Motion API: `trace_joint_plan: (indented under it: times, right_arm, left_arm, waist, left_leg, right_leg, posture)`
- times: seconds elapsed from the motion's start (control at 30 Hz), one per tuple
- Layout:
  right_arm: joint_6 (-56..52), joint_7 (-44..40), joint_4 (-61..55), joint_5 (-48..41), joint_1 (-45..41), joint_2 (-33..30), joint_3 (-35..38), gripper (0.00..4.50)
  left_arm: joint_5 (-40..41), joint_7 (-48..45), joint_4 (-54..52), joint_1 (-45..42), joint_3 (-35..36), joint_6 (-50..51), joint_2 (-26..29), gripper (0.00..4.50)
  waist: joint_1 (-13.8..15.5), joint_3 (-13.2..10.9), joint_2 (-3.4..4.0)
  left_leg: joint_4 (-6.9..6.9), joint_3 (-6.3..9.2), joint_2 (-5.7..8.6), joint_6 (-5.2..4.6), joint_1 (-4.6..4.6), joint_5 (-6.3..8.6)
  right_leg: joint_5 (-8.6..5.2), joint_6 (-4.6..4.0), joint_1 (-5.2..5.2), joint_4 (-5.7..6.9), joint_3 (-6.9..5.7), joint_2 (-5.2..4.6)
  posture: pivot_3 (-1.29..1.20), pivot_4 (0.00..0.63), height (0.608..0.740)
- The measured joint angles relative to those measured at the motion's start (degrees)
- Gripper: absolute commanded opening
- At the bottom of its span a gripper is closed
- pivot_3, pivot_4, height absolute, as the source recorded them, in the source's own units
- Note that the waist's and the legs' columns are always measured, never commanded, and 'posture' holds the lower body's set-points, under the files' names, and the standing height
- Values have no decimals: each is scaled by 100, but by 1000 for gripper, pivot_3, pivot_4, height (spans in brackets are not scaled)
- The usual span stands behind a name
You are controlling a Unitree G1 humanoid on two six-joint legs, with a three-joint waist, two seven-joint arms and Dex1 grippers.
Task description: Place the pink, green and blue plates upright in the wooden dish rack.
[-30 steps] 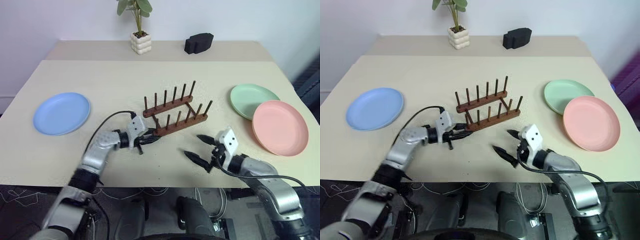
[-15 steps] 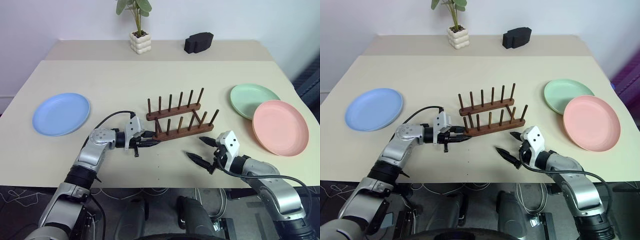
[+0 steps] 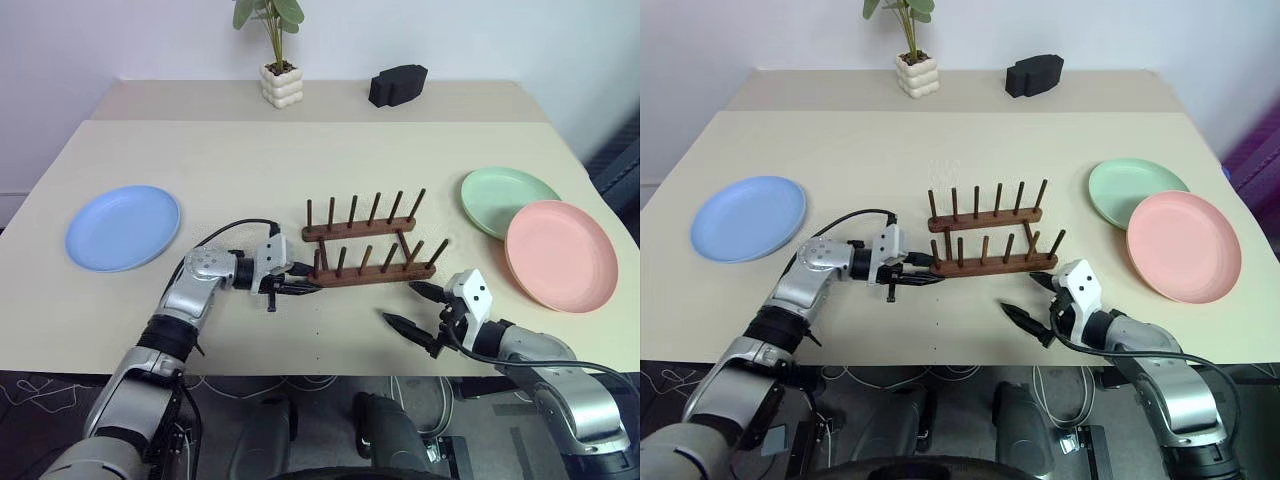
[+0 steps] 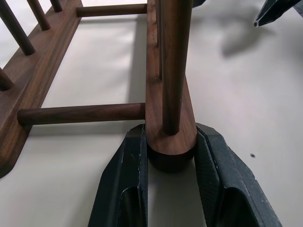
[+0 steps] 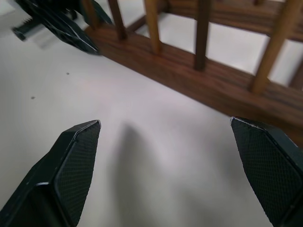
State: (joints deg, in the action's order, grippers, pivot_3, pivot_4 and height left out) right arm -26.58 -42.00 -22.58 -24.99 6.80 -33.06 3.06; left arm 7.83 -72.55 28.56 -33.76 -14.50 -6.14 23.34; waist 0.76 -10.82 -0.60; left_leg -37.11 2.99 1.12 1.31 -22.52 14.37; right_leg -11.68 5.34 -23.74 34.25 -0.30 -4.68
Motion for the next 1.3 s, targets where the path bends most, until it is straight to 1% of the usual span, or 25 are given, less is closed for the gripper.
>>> trace_joint_plan:
  times: [0.23,0.3,0.47,0.6,0.67,0.7,0.77,0.87,0.9,0.93,1.0,1.13,1.3]
  right_arm:
    - [-59,20,-36,-3,102,0,5,4500]
    - [-59,39,-43,-2,106,0,5,4500]
    - [-60,64,-95,-2,108,0,5,4500]
    - [-65,72,-96,0,111,-39,27,4500]
    - [-66,73,-94,-1,102,-73,66,3952]
    - [-67,79,-91,0,98,-74,76,3630]
    - [-69,96,-86,0,88,-75,81,2656]
    - [-75,93,-67,7,43,-86,70,1054]
    - [-79,91,-57,12,9,-96,64,594]
    - [-81,91,-43,19,-18,-109,61,50]
    - [-83,89,22,53,-70,-126,61,0]
    - [-81,139,178,332,-123,-238,-4,0]
    - [-81,162,322,505,-135,-321,-6,0]
  left_arm:
    - [-103,-154,595,-321,-13,-342,-116,733]
    - [-100,-179,689,-361,-8,-359,-126,1818]
    - [-105,-185,787,-384,4,-308,-143,4336]
    - [-86,57,462,-171,188,-26,32,4336]
    - [-35,152,147,34,261,179,160,4402]
    - [-5,183,6,135,298,251,197,4145]
    - [72,280,-341,378,400,475,280,3617]
    - [239,393,-886,755,531,867,469,2120]
    - [297,405,-1115,917,574,990,553,1618]
    - [321,412,-1221,994,596,1069,596,1055]
    - [361,444,-1462,1142,623,1238,684,37]
    - [413,425,-1927,1335,594,1598,818,37]
    - [415,406,-2390,1388,291,1949,723,37]
  waist:
    - [-4,0,-1]
    - [-4,-1,-1]
    - [-5,-1,-2]
    - [-37,-1,-2]
    - [-35,-1,-1]
    - [-32,-1,-1]
    - [-30,-1,-1]
    - [-31,0,0]
    - [-36,0,1]
    - [-29,-1,1]
    - [-11,-1,1]
    - [-1,-1,1]
    - [-5,-1,1]
  left_leg:
    - [-1,0,1,0,0,0]
    - [-1,0,1,0,0,0]
    - [-1,0,0,0,0,0]
    - [2,2,-2,-1,1,1]
    - [2,3,-4,-1,2,1]
    - [2,5,-6,-1,2,1]
    - [2,10,-7,-1,2,1]
    - [3,15,-9,-1,3,1]
    - [3,17,-15,-1,3,1]
    - [3,16,-20,-1,3,1]
    - [2,14,-20,-1,3,1]
    - [2,11,-17,0,0,1]
    - [2,7,-16,0,-1,1]
  right_leg:
    - [0,1,0,1,0,0]
    - [0,1,0,1,0,1]
    - [1,2,0,1,0,1]
    - [1,2,-2,2,0,2]
    - [1,1,-2,3,0,3]
    - [1,1,-2,3,0,2]
    - [0,1,-2,2,1,2]
    - [0,1,-2,2,1,1]
    - [0,0,-3,2,1,1]
    - [0,0,-3,2,1,0]
    - [0,0,-2,2,1,1]
    - [-1,0,-2,-4,1,-4]
    - [-1,-1,-3,-4,1,-2]
  posture:
    - [0,150,739]
    - [0,150,739]
    - [0,150,739]
    - [0,150,739]
    - [0,150,739]
    - [0,150,739]
    - [0,150,739]
    - [0,150,739]
    - [0,150,739]
    - [0,150,739]
    - [0,150,739]
    - [0,150,739]
    - [0,150,739]
